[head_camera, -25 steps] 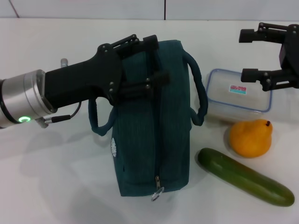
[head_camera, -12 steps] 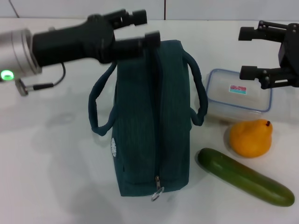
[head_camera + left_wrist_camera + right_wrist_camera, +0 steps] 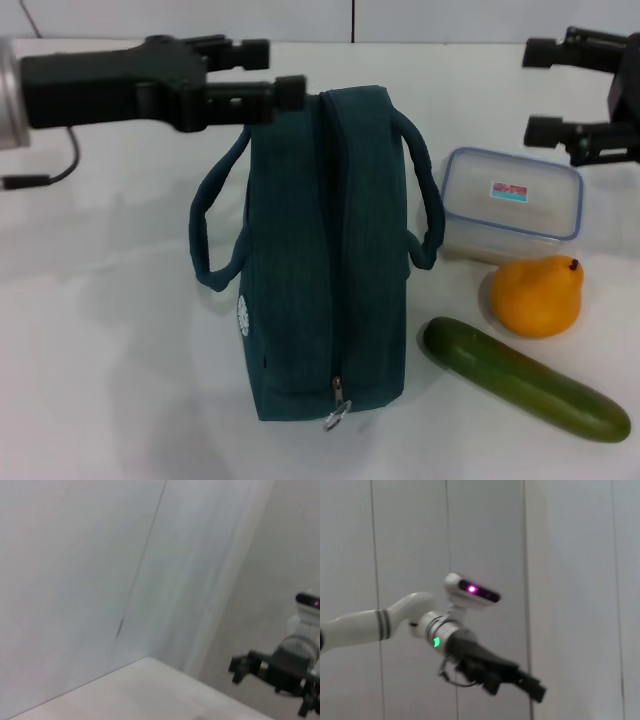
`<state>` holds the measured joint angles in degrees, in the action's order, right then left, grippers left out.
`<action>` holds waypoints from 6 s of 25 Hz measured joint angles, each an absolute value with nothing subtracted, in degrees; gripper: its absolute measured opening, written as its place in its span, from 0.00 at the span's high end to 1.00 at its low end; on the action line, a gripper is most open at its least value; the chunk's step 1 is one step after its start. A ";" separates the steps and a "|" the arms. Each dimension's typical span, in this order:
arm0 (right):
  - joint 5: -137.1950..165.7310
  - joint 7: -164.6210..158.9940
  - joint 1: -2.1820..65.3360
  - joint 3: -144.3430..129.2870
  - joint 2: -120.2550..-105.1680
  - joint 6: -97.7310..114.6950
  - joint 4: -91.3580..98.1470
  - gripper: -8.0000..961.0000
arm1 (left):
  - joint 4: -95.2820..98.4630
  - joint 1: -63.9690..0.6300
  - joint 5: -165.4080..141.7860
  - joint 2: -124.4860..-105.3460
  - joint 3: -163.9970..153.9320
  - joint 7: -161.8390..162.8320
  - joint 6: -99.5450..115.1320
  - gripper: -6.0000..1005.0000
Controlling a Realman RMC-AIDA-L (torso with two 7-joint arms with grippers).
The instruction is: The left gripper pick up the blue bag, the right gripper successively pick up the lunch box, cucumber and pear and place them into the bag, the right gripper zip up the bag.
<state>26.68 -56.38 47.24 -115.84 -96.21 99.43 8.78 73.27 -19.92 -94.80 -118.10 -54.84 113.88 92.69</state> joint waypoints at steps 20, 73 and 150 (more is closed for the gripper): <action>26.86 -56.51 48.55 -115.04 -97.14 97.23 9.85 0.11 | 69.00 -16.09 -100.65 -119.48 -55.10 114.18 89.51 0.16; 36.93 -57.25 28.99 -97.41 -102.97 93.79 9.79 0.12 | 41.54 -25.27 -88.01 -119.40 -51.16 80.39 86.30 0.95; 58.53 -59.94 26.88 -85.91 -97.85 78.73 19.84 0.14 | 34.61 -32.35 -93.84 -117.73 -49.07 97.82 77.86 0.95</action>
